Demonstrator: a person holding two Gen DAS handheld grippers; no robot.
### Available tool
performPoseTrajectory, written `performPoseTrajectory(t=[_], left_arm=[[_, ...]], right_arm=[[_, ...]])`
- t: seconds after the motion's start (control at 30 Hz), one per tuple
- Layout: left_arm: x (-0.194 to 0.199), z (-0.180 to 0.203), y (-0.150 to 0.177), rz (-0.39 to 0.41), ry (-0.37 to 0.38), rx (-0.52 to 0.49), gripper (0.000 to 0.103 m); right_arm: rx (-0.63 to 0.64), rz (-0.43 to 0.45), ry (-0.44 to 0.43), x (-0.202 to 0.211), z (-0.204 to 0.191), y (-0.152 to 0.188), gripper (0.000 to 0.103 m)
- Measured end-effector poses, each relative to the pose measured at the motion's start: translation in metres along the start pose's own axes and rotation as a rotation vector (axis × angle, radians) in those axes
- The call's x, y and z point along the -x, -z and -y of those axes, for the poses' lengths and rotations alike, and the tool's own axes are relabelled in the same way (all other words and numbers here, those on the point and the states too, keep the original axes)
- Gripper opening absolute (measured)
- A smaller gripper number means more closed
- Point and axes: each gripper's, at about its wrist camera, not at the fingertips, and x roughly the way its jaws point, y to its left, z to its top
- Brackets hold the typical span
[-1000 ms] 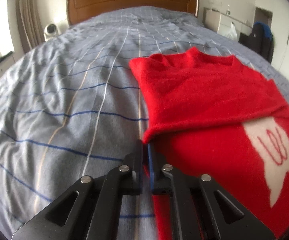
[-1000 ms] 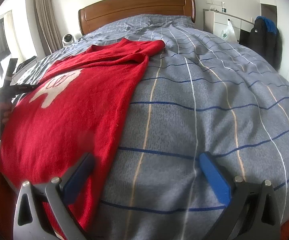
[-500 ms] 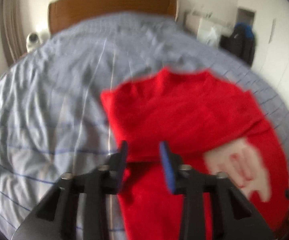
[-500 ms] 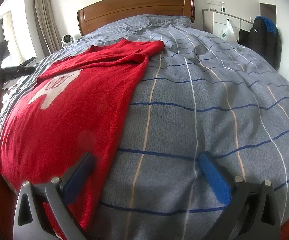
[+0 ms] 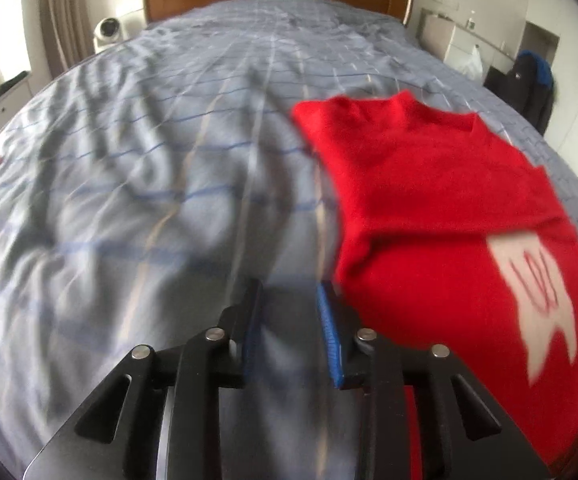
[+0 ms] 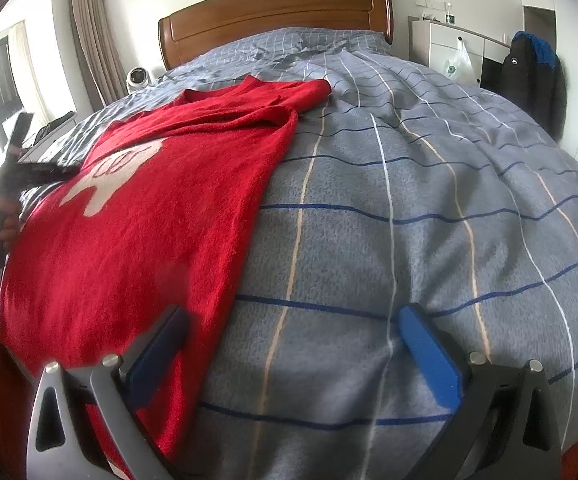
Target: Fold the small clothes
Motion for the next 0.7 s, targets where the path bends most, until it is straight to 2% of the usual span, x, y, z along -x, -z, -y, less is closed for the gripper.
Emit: performPoseTrajectory(t=[0.07,0.1,0.13,0.2,0.23,0.3,0.43,0.57,0.6,0.63,0.7], left_arm=[[0.024,-0.005,0.014,0.009,0.007,-0.001,0.04],[0.039,-0.005,0.023,0.015,0.023,0.001,0.052],[0.056,-0.005,0.036,0.019,0.059,0.008,0.067],[0.084,0.002,0.068,0.007,0.168,0.033,0.082],[0.088,0.007,0.079,-0.017,0.206,0.035,0.083],[0.09,0.021,0.108,-0.08,0.25,0.022,0.083],[0.085,0.028,0.142,-0.152,0.228,0.051,0.083],[0.084,0.027,0.147,-0.176,0.246,0.075,0.08],[0.081,0.027,0.147,-0.194,0.264,0.079,0.072],[0.077,0.027,0.148,-0.22,0.283,0.08,0.061],[0.072,0.032,0.157,-0.275,0.313,0.082,0.044]], right_arm=[[0.001,-0.009,-0.004,0.003,0.001,-0.001,0.103],[-0.007,-0.019,-0.012,0.007,0.002,-0.003,0.102],[-0.026,-0.022,-0.032,0.015,0.004,-0.005,0.102],[-0.087,-0.003,-0.13,0.04,0.009,-0.007,0.102],[-0.105,-0.001,-0.181,0.051,0.01,-0.006,0.102],[-0.107,-0.062,-0.275,0.064,0.005,-0.002,0.102],[-0.107,-0.212,-0.363,0.065,-0.009,0.022,0.096],[-0.143,-0.245,-0.381,0.06,-0.016,0.032,0.089],[-0.163,-0.245,-0.391,0.057,-0.015,0.032,0.089],[-0.181,-0.25,-0.404,0.053,-0.016,0.033,0.086],[-0.201,-0.288,-0.43,0.041,-0.021,0.035,0.078]])
